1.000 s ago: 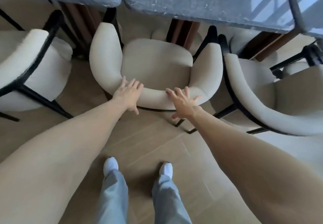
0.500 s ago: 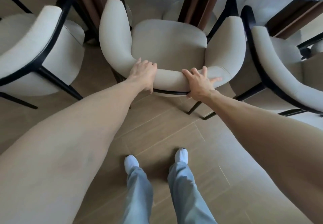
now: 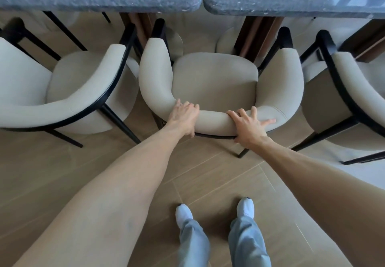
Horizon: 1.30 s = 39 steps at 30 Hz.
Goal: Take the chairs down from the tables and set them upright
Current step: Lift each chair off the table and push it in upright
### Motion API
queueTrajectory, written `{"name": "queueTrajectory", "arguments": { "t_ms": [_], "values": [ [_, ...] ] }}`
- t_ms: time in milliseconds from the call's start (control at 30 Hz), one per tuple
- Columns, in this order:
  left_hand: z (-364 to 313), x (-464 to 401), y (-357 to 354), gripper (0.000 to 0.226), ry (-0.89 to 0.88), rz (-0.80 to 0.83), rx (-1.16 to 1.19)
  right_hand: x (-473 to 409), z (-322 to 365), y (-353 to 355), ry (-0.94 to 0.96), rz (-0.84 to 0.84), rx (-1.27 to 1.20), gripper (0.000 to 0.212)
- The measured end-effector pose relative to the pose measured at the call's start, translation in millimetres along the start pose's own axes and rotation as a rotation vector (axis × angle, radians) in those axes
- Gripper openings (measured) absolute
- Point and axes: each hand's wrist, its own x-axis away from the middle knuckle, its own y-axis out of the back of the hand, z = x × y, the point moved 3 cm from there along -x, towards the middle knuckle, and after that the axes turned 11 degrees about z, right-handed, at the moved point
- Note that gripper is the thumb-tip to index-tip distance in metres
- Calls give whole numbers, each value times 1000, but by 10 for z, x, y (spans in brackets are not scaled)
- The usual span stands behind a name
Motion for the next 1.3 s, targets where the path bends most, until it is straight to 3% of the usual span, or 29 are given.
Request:
{"name": "queueTrajectory", "arguments": {
  "t_ms": [267,367,433,533,600,1000,1100,1200,1300],
  "values": [
    [98,70,-81,86,-60,-3,45,60,107,13,10,63,3,91],
    [294,170,-43,97,-120,50,364,59,122,163,67,145,-44,93],
    [413,259,87,85,-101,10,680,74,123,362,127,167,-214,94],
    [501,397,323,67,-9,-136,1043,132,178,753,171,12,-523,78],
    [466,535,476,65,-5,-171,1124,211,239,952,215,-74,-600,72],
    [239,737,794,68,-64,-228,981,416,216,1075,302,-160,-554,75],
    [177,601,642,87,-64,-144,762,294,148,884,249,-67,-414,89],
    [106,350,320,112,-47,39,352,222,27,515,186,128,-143,105],
    [7,95,0,118,-16,144,70,209,-75,194,121,197,44,112]
  ]
}}
